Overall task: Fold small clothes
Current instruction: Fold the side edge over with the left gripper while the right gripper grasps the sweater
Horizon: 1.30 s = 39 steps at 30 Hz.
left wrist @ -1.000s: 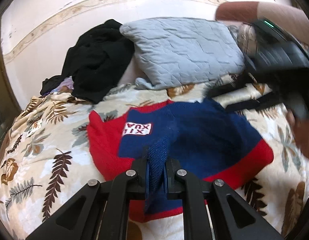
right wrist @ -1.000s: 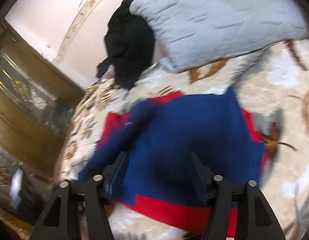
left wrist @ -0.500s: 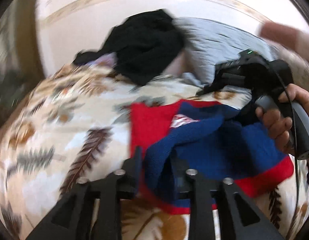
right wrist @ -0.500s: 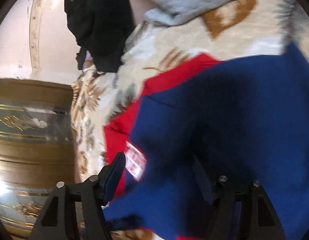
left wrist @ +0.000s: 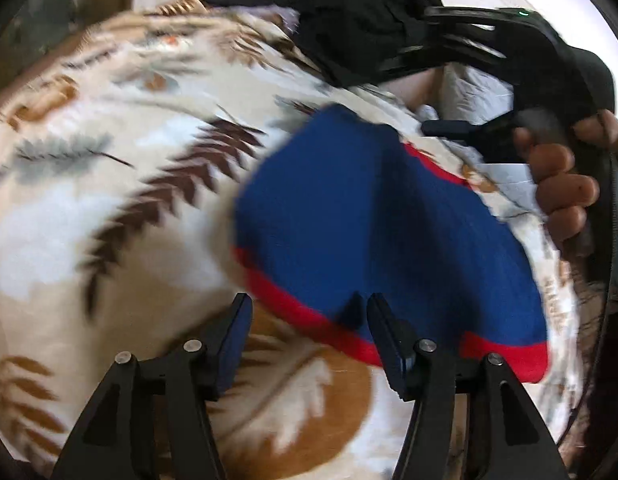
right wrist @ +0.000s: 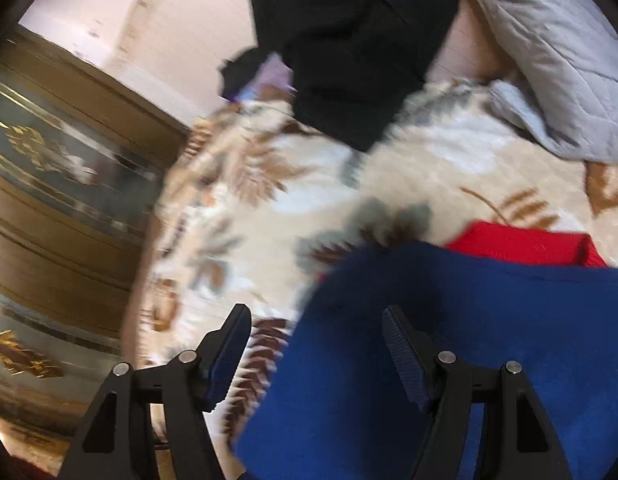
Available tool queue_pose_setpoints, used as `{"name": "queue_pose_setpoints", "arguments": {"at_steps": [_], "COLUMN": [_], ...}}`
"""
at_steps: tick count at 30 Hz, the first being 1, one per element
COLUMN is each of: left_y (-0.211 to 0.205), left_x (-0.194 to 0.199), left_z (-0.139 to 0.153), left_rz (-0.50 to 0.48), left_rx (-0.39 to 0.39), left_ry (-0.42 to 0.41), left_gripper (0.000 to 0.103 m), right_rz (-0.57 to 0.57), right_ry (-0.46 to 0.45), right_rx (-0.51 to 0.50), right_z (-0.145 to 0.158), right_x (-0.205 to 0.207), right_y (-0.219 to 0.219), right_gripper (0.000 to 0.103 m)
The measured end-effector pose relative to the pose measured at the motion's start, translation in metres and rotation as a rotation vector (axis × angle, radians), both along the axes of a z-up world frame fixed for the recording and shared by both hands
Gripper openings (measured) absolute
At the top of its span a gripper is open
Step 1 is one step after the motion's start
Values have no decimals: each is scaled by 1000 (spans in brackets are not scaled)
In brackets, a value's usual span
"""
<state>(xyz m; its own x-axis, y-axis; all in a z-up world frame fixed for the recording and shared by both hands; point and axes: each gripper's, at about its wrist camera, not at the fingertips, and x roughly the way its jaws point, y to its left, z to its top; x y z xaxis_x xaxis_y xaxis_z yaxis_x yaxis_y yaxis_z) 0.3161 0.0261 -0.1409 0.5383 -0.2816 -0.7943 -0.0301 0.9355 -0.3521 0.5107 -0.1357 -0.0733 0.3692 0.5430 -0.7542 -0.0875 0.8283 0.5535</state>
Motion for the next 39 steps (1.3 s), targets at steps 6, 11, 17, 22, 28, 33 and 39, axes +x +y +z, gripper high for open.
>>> {"name": "queue_pose_setpoints", "arguments": {"at_steps": [6,11,17,22,28,33,39], "left_y": [1,10,5,-7,-26,-51,-102], "left_x": [9,17,22,12,-8,-27,-44], "left_z": [-14,-9,2,15,33,56,70], "left_rz": [40,42,-6,-73,-159,-249,-355], "left_rx": [-78,-114,-101,-44,2,34,76], "left_ry": [-27,-38,-111,-212,-305,-387,-440], "left_gripper": [43,31,13,10,10,10,10], "right_rz": [82,171,184,218,183,133,84], "right_ry": [108,236,316,271,167,105,54], "right_rx": [-155,-443,-696,-710,-500,-358,-267], "right_z": [-14,-30,-62,-70,-28,9,33], "right_x": [24,54,68,58,38,14,-17], "right_y": [29,81,112,102,39,-19,-70], "right_gripper": [72,72,68,33,25,24,24]}}
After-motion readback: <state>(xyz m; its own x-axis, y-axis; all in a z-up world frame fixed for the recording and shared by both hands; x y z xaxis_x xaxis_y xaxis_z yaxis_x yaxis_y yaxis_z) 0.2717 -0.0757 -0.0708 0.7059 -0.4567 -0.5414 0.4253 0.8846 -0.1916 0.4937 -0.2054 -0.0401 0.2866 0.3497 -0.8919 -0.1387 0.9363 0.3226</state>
